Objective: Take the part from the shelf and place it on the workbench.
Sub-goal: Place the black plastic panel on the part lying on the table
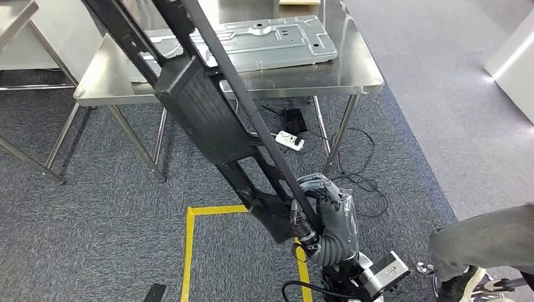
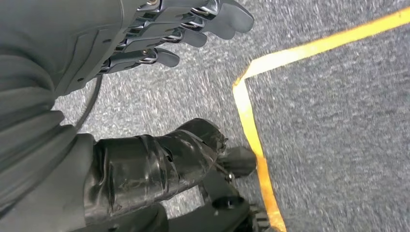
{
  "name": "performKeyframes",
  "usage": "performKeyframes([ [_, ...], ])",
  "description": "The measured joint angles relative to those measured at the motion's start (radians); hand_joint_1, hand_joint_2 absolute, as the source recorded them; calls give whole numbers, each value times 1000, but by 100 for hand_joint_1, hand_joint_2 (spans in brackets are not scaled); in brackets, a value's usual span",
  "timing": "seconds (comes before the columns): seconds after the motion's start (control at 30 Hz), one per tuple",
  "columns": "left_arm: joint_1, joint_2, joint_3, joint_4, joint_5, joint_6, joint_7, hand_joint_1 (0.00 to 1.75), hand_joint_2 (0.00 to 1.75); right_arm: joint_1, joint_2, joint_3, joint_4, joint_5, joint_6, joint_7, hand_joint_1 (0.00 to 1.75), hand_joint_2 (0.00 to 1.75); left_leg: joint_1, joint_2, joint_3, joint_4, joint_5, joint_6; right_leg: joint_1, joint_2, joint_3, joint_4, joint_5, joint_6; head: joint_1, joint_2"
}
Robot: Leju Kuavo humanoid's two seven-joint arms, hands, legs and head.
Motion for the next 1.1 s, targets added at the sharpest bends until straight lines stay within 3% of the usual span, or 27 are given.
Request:
performKeyframes([
  [0.03, 1, 0, 0, 0, 0, 0, 0, 0, 175, 0, 0, -1, 0, 0, 0, 0, 175, 175, 4, -1, 8, 4, -11, -6, -4, 0, 17, -58, 42, 4, 0, 0],
  [0.1, 0, 0, 0, 0, 0, -1, 0, 0, 175, -1, 0, -1, 1, 0, 0, 0, 175, 175, 7, -4, 16, 15, -32, -22, -6, 1, 53, -152, 86, 5, 3, 0],
  [0.27, -4, 1, 0, 0, 0, -2, 0, 0, 175, 0, 0, -2, 2, 9, -1, 0, 175, 175, 7, -3, 21, 24, -57, -51, 0, 5, 77, -184, 67, -38, -3, 0],
  [0.33, -4, 0, 0, 0, 0, -3, 0, 0, 175, -2, 0, -2, 2, 33, -5, 4, 175, 175, 9, 1, -15, 100, -89, -58, -1, 4, 90, -189, 60, -52, -6, 0],
  [0.4, -3, 0, 0, 0, 0, -4, 0, 0, 175, -3, 0, -3, 2, 55, -8, 10, 175, 175, 9, 2, -95, 226, -126, -59, 4, 2, 101, -190, 50, -60, -7, 0],
  [0.43, -2, 0, 0, 0, 0, -4, 1, 0, 175, -3, 0, -3, 2, 62, -9, 13, 175, 175, 9, 2, -132, 272, -127, -58, 6, 2, 107, -190, 44, -62, -7, 0],
  [0.47, 0, 0, 0, 0, 0, -4, 1, 0, 175, -2, 0, -3, 2, 67, -10, 15, 175, 175, 8, 2, -156, 287, -111, -55, 9, 3, 115, -190, 38, -63, -7, 0],
  [0.5, 1, 0, 0, 0, 1, -4, 2, 0, 175, -2, 0, -3, 2, 71, -11, 16, 175, 175, 7, 2, -163, 265, -74, -50, 11, 3, 126, -191, 30, -64, -7, 0],
  [0.57, 2, 1, 0, 0, 1, -4, 2, 0, 175, -2, 0, -3, 2, 75, -15, 16, 175, 175, -2, 12, -137, 155, 17, -32, 15, 0, 149, -193, 13, -62, -7, 0],
  [0.6, 1, 1, 0, 0, 1, -4, 3, 0, 175, -3, 0, -3, 2, 77, -17, 16, 175, 175, -10, 22, -119, 104, 46, -22, 17, -3, 159, -196, 5, -59, -5, 0],
  [0.63, -1, 1, 0, 0, 1, -4, 3, 0, 175, -3, 0, -3, 3, 79, -19, 17, 175, 175, -17, 30, -105, 70, 55, -14, 18, -7, 165, -198, -1, -54, -4, 0],
  [0.7, -4, 1, 0, 0, 1, -4, 3, 0, 175, -3, 0, -3, 3, 83, -20, 21, 175, 175, -26, 33, -93, 46, 44, -8, 18, -17, 172, -206, -6, -45, -3, 0],
  [0.8, -2, 1, 0, 0, 2, -3, 4, 0, 175, -5, -1, -3, 2, 89, -20, 29, 175, 175, -15, 16, -64, 14, 41, 0, 19, -23, 176, -193, -22, -31, -1, 0],
  [0.87, -2, 1, 0, 0, 3, -3, 5, 0, 175, -6, -1, -3, 2, 91, -20, 32, 175, 175, -10, 5, -43, 0, 35, 8, 16, -15, 127, -95, -58, -23, 2, 0],
  [0.93, -3, 1, 0, 0, 3, -2, 5, 0, 175, -4, -1, -3, 3, 91, -20, 33, 175, 175, -9, -9, -29, -1, 24, 13, 10, -12, 44, 27, -87, -16, 2, 0],
  [0.97, -3, 1, 0, 0, 3, -2, 5, 0, 175, -3, -2, -3, 4, 91, -21, 34, 175, 175, -8, -18, -20, -1, 16, 12, 6, -11, 15, 53, -76, -12, 2, 0],
  [1.0, -2, 1, 0, 0, 3, -2, 5, 0, 175, -2, -2, -3, 4, 91, -21, 35, 175, 175, -7, -27, -9, 0, 8, 9, 3, -10, 4, 42, -45, -9, 2, 0],
  [1.07, 1, 0, 0, 0, 3, -2, 5, 0, 175, -2, -2, -3, 6, 91, -22, 35, 175, 175, -3, -42, 11, 3, -13, 1, -3, -8, 26, -63, 51, -5, 3, 0],
  [1.1, 1, -1, 0, 0, 3, -2, 4, 0, 175, -3, -2, -3, 6, 90, -22, 35, 175, 175, -3, -47, 18, 8, -23, -6, -2, -6, 44, -117, 82, -6, 5, 0],
])
